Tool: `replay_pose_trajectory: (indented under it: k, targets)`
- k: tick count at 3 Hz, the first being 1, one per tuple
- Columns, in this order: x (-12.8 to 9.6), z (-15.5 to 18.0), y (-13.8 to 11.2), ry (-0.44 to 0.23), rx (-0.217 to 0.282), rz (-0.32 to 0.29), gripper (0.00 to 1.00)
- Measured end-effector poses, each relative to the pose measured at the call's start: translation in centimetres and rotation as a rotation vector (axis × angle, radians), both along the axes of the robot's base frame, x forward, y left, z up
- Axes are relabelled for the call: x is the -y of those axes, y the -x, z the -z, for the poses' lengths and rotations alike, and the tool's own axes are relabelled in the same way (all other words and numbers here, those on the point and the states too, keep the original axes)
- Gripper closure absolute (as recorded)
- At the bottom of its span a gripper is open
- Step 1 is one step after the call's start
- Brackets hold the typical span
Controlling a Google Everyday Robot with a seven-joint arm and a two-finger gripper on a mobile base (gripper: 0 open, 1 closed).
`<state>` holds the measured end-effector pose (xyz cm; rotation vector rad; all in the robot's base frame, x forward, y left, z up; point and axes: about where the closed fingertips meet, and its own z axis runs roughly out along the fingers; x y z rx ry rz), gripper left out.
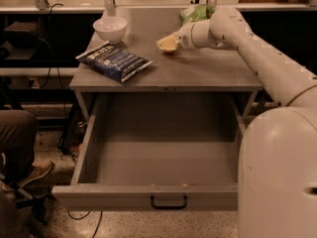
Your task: Place orange into top drawer
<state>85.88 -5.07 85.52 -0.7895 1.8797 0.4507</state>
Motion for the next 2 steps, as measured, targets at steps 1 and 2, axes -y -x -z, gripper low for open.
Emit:
replay_pose_trajectory:
  k: [1,2]
  targets:
    - [0.1,0.9,0.5,-0.006,-0.021,-0.001,0.73]
    - [3.0,0.2,2.6,-0.023,-0.022,0.046,0.96]
